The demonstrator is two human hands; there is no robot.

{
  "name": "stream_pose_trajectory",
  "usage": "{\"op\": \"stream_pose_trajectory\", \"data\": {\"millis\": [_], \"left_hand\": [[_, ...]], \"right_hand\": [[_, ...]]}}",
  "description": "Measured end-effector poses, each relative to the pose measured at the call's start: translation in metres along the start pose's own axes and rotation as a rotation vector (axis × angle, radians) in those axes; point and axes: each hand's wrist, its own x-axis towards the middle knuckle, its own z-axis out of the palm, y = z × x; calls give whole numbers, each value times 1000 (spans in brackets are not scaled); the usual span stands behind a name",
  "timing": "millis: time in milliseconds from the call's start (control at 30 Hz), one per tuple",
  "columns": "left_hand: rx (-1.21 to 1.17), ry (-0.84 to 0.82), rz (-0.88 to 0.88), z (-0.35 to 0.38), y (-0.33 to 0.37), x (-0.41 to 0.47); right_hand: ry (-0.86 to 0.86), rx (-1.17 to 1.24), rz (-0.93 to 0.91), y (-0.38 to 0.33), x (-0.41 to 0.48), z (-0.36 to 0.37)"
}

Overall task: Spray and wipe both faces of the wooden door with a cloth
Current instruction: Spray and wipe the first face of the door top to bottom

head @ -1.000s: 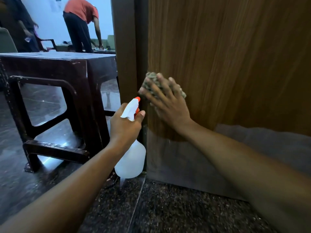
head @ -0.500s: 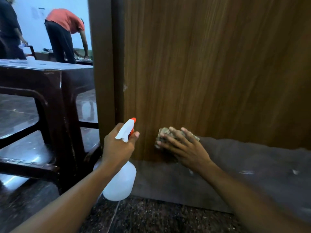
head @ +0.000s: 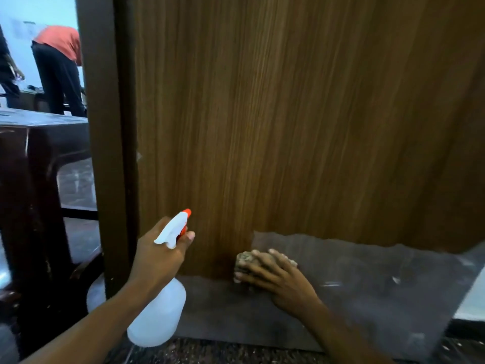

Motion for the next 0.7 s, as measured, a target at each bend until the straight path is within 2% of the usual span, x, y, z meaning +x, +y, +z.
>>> {"op": "stream_pose_trajectory", "data": {"millis": [133,200,267,400,533,600,700], "left_hand": [[1,-18,16,18,7,-4],[-19,-16,21,29,10,-6],[-21,-42,24,40,11,-10],[-35,-72,35,61,16,-13],[-67,-104,-9,82,22,-21],[-122,-126,-45,89,25,-24],[-161,-115,-56,96,31,-28]], "right_hand": [[94,119,297,24,14,-18],[102,175,363,17,34,-29],[94,190,312,2,44,-29],[-1,113,83,-10,21,-9],[-85,10,62,-4,-41,14],[-30,43,200,8,-67,21],[17,174,514,32,-69,8]]}}
